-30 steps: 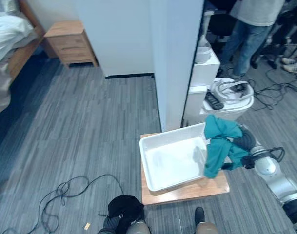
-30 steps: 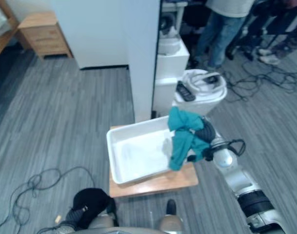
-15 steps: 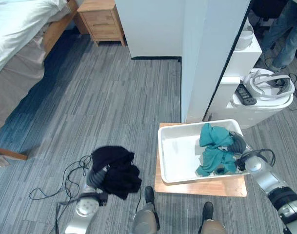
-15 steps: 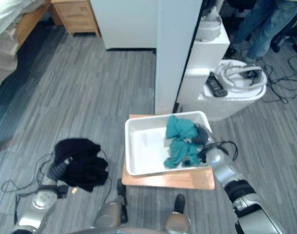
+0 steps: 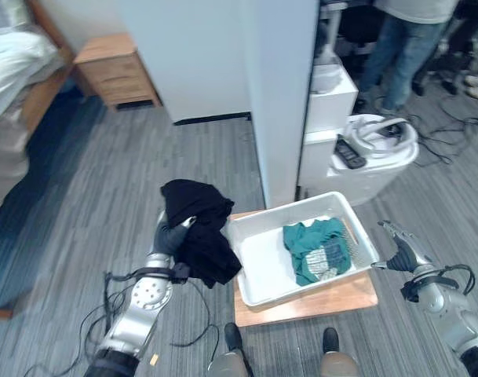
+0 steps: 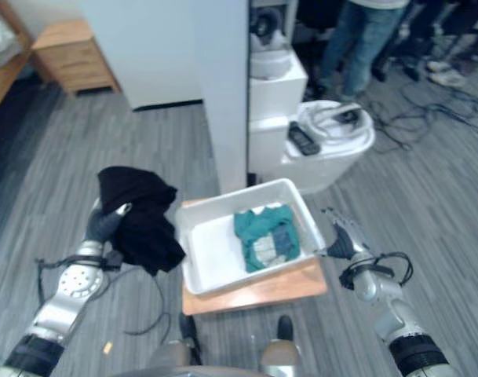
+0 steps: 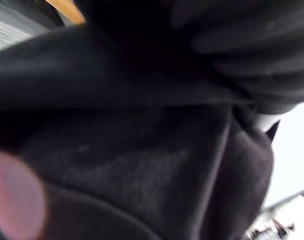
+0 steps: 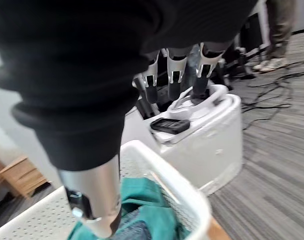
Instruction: Tidy up the quilt and then pick up the clothes from the bed and put them into the laundry hamper.
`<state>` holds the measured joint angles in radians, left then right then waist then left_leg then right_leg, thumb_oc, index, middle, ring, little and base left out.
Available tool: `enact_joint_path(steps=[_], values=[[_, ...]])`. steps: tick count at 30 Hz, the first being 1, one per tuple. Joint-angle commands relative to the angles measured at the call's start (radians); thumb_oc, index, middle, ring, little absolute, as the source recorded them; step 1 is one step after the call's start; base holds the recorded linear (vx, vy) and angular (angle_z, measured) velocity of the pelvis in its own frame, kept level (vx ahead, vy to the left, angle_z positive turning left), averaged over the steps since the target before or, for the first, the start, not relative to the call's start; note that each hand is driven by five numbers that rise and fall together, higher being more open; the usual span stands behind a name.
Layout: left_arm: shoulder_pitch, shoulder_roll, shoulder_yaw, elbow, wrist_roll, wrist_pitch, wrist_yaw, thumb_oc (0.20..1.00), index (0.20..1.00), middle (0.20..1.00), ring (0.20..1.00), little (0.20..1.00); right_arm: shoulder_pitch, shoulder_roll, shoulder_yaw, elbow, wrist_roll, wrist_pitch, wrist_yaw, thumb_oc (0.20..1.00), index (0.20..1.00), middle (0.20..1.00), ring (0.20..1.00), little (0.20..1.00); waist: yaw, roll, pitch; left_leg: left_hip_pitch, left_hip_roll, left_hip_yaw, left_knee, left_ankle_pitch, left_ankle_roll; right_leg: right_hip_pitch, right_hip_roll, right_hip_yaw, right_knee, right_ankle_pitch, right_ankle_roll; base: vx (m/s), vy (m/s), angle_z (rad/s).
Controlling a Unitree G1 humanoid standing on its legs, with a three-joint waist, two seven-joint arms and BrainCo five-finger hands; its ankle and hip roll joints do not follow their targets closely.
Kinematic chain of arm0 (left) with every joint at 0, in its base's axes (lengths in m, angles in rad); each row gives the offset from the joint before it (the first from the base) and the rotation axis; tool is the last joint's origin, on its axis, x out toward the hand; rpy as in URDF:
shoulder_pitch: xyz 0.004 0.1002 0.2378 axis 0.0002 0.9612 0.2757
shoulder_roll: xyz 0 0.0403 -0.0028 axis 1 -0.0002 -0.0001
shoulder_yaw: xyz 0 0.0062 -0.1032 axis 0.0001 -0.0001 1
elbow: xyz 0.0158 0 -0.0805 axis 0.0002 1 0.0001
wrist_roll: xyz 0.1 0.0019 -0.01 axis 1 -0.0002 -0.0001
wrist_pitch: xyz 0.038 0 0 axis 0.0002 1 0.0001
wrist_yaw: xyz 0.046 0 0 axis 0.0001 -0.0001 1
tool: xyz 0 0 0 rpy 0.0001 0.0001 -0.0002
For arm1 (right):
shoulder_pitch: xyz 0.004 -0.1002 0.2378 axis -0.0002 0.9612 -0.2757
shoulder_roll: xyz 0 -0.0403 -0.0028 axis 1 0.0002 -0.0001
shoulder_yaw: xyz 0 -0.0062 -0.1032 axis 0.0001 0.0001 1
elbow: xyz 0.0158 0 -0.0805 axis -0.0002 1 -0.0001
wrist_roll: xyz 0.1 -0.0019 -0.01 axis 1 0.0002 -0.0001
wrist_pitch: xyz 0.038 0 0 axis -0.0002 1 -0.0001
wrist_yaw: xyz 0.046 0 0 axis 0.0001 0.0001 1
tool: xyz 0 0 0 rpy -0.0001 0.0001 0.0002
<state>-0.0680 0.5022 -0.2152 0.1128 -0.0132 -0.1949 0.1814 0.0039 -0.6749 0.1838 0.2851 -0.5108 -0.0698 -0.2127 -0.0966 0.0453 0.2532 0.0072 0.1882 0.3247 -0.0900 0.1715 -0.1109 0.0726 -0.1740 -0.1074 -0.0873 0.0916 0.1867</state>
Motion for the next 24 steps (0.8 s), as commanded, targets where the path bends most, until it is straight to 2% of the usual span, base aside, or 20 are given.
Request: enact_joint_path(steps=[1, 8, 9, 10, 13, 16, 20, 24], values=[[-0.178, -0.028, -0.044, 0.057, 0.089, -0.041, 0.038, 0.200, 0.200, 0.200, 0.200, 0.200, -0.009, 0.011, -0.007, -0.033, -0.006, -0.024, -0.037, 1.000, 1.000, 1.000, 1.000, 1.000, -0.050, -0.036, -0.033, 0.109, 0.018, 0.057, 0.003, -0.155, -0.040, -0.009, 0.011, -0.021, 0.000, -0.099, 0.023, 0.03, 0.007, -0.43], [-0.367, -0.119, -0.181, 0.321, 0.137, 0.010, 0.078, 0.200, 0.200, 0.200, 0.200, 0.200, 0.028, 0.029, 0.044, 0.032, 0.003, -0.012, -0.036, 1.000, 1.000, 1.000, 1.000, 1.000, -0.115, -0.040, -0.029, 0.099, 0.021, 0.091, 0.003, -0.155, -0.044, -0.054, 0.014, 0.016, 0.000, -0.083, 0.030, 0.00, 0.000, -0.27], [-0.385, -0.138, -0.193, 0.375, 0.137, 0.019, 0.081, 0.686, 0.686, 0.686, 0.686, 0.686, 0.026, 0.035, 0.061, 0.057, 0.004, -0.009, -0.036, 1.000, 1.000, 1.000, 1.000, 1.000, -0.119, -0.041, -0.028, 0.095, 0.022, 0.094, 0.003, -0.154, -0.045, -0.062, 0.015, 0.018, 0.000, -0.081, 0.031, -0.02, -0.005, -0.26], [-0.384, -0.153, -0.196, 0.417, 0.139, 0.030, 0.081, 1.000, 1.000, 1.000, 1.000, 1.000, 0.025, 0.045, 0.071, 0.079, 0.005, -0.004, -0.036, 1.000, 1.000, 1.000, 1.000, 1.000, -0.122, -0.042, -0.028, 0.091, 0.023, 0.097, 0.003, -0.153, -0.045, -0.068, 0.016, 0.020, 0.000, -0.081, 0.031, -0.02, -0.009, -0.19], [-0.387, -0.207, -0.200, 0.560, 0.096, 0.054, 0.084, 1.000, 1.000, 1.000, 1.000, 1.000, 0.017, 0.066, 0.100, 0.131, 0.008, 0.011, -0.037, 1.000, 1.000, 1.000, 1.000, 1.000, -0.125, -0.043, -0.027, 0.090, 0.025, 0.101, 0.003, -0.154, -0.046, -0.072, 0.018, 0.023, 0.000, -0.082, 0.028, 0.01, -0.008, -0.07], [-0.369, -0.227, -0.189, 0.616, 0.068, 0.063, 0.083, 1.000, 1.000, 1.000, 1.000, 1.000, 0.006, 0.085, 0.115, 0.181, 0.015, 0.025, -0.039, 1.000, 1.000, 1.000, 1.000, 1.000, -0.123, -0.043, -0.026, 0.091, 0.027, 0.099, 0.003, -0.152, -0.047, -0.067, 0.021, 0.024, 0.000, -0.085, 0.023, 0.01, -0.009, -0.05], [-0.322, -0.211, -0.153, 0.618, 0.040, 0.060, 0.079, 1.000, 1.000, 1.000, 1.000, 1.000, 0.009, 0.105, 0.107, 0.241, 0.045, 0.033, -0.040, 1.000, 1.000, 1.000, 1.000, 1.000, -0.109, -0.042, -0.034, 0.101, 0.030, 0.089, 0.003, -0.152, -0.050, -0.045, 0.026, 0.013, 0.000, -0.093, 0.016, 0.01, -0.008, 0.05], [-0.205, -0.151, -0.050, 0.520, -0.053, 0.034, 0.091, 1.000, 1.000, 1.000, 1.000, 1.000, 0.010, 0.140, 0.088, 0.365, 0.098, 0.051, -0.037, 1.000, 1.000, 1.000, 1.000, 1.000, -0.070, -0.044, -0.043, 0.114, 0.029, 0.062, 0.003, -0.151, -0.052, -0.005, 0.028, -0.014, 0.000, -0.105, 0.009, 0.01, -0.026, 0.17]])
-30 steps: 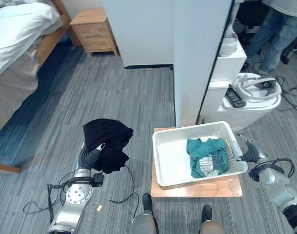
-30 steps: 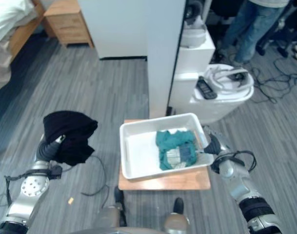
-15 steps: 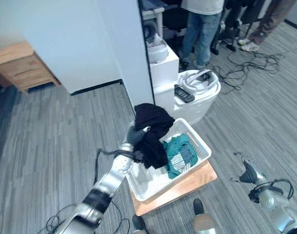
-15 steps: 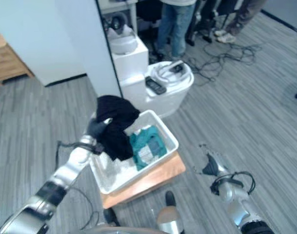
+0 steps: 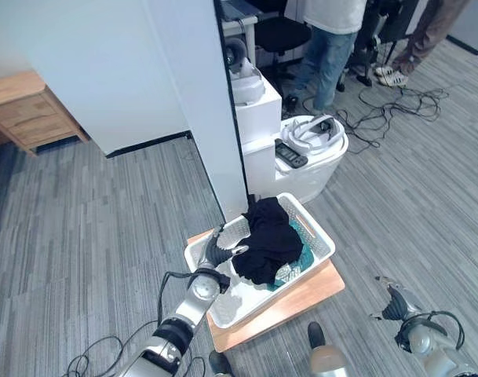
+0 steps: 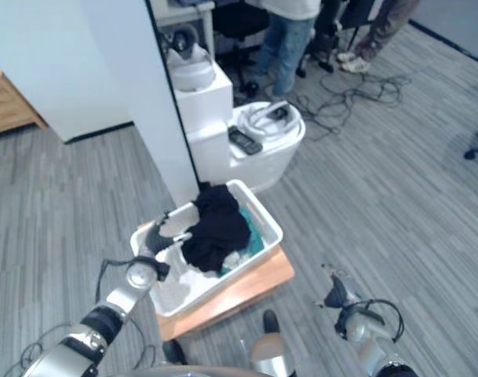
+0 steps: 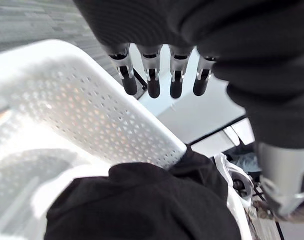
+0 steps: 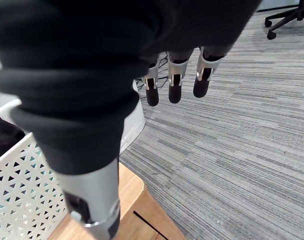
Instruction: Tidy up the quilt and then pick up the clothes from the bed and put them into the laundry hamper.
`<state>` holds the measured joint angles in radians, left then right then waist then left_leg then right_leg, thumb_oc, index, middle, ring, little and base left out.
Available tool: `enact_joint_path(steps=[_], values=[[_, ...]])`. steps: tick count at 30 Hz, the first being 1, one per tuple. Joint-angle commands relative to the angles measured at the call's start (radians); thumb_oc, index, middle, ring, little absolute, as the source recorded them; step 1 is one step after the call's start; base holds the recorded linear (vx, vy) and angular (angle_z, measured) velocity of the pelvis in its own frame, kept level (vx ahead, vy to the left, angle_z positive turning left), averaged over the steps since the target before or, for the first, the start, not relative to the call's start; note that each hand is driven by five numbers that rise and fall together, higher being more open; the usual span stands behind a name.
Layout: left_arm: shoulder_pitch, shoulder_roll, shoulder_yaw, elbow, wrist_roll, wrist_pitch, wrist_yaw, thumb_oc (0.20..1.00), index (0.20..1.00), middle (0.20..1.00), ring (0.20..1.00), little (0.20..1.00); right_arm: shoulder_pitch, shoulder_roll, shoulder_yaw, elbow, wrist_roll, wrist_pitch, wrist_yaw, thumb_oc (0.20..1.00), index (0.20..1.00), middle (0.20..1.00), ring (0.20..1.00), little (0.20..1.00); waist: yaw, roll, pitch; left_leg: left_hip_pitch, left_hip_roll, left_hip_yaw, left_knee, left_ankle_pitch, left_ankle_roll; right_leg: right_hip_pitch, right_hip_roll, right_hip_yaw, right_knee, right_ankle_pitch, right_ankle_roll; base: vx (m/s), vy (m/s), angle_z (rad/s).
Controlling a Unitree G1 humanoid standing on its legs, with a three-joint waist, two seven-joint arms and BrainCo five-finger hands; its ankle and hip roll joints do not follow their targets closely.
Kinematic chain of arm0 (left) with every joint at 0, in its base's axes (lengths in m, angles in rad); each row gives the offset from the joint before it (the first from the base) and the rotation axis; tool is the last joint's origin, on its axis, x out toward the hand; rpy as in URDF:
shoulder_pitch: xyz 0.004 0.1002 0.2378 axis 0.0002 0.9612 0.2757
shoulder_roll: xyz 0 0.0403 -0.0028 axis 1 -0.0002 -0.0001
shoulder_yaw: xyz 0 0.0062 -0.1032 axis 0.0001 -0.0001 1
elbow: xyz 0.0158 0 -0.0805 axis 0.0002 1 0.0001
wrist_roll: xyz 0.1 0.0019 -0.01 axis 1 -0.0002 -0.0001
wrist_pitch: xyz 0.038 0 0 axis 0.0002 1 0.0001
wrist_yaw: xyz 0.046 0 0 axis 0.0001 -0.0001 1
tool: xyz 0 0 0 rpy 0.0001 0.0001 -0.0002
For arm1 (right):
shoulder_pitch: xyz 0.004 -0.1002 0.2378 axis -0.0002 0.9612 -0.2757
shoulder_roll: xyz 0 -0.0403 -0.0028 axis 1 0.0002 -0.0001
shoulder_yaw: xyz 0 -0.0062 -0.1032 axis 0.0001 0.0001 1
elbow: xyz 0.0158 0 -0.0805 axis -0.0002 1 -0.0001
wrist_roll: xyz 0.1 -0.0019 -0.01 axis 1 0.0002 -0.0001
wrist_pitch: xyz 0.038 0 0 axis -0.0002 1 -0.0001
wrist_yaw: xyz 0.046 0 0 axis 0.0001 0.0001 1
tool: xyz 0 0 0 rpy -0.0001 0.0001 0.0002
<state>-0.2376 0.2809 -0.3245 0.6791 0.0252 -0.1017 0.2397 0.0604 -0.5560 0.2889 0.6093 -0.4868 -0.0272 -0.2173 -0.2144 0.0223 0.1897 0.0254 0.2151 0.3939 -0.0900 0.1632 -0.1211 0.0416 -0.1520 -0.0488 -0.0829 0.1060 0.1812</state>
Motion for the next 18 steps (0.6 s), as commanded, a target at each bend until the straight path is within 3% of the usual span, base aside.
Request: enact_joint_path(steps=[1, 10, 18], values=[[-0.017, 0.083, 0.083, -0.055, -0.105, -0.061, 0.029, 1.000, 1.000, 1.000, 1.000, 1.000, -0.050, 0.027, -0.023, 0.069, 0.087, 0.013, -0.030, 1.000, 1.000, 1.000, 1.000, 1.000, 0.054, -0.023, 0.019, 0.098, 0.002, -0.013, 0.003, -0.142, -0.042, 0.032, 0.006, -0.076, -0.004, -0.121, 0.014, -0.01, -0.016, 0.14], [0.131, 0.086, 0.231, 0.045, -0.229, -0.051, 0.013, 1.000, 1.000, 1.000, 1.000, 1.000, -0.108, 0.122, -0.065, 0.363, 0.225, 0.050, -0.014, 1.000, 1.000, 1.000, 1.000, 1.000, 0.109, -0.025, -0.006, 0.111, -0.005, -0.044, 0.003, -0.141, -0.039, 0.071, 0.006, -0.105, -0.004, -0.129, 0.004, 0.00, -0.001, 0.20], [0.195, 0.040, 0.239, 0.504, -0.077, 0.038, -0.009, 1.000, 1.000, 1.000, 1.000, 1.000, -0.163, 0.217, -0.071, 0.622, 0.304, 0.065, 0.005, 1.000, 1.000, 1.000, 1.000, 1.000, 0.144, -0.030, -0.025, 0.125, -0.012, -0.059, 0.003, -0.148, -0.033, 0.092, 0.005, -0.118, -0.004, -0.134, 0.004, 0.02, 0.012, 0.08]])
